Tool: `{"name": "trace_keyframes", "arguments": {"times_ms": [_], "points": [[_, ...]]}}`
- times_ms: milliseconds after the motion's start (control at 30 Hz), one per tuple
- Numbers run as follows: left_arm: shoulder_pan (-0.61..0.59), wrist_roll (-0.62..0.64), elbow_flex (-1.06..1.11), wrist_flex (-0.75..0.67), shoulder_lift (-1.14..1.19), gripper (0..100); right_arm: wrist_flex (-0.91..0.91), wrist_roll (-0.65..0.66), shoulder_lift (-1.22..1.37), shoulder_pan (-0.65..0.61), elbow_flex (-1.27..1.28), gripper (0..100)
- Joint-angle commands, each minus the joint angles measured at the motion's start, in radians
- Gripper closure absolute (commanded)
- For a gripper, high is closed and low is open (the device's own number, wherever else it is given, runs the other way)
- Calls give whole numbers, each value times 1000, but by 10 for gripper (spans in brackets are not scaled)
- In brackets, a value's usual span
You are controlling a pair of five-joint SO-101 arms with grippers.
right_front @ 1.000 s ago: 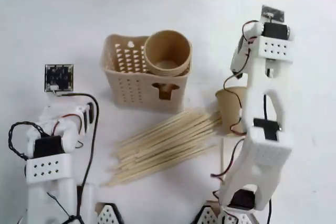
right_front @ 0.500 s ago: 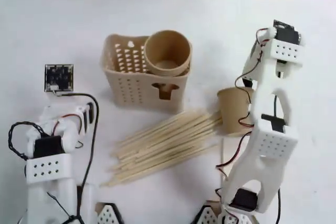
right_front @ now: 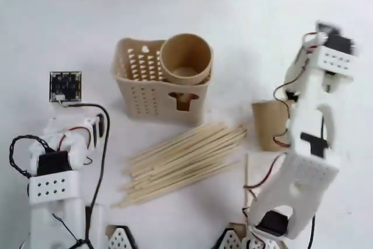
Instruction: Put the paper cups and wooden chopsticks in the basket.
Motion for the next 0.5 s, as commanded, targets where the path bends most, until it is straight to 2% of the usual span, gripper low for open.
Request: {"name": "trace_keyframes", "arguments": {"times_ms": [0, 133, 367, 467], "points": [[12, -3, -2, -17, -12, 801, 5, 14, -285, 31, -11, 982], [12, -3, -2, -17, -12, 801, 4, -6, -521, 25, -11, 982], [12, -3, -2, -17, -10, 801, -44, -60, -826, -157, -26, 982], [8, -3, -2, -17, -10, 801, -33, -17, -871, -186, -40, 977]]}}
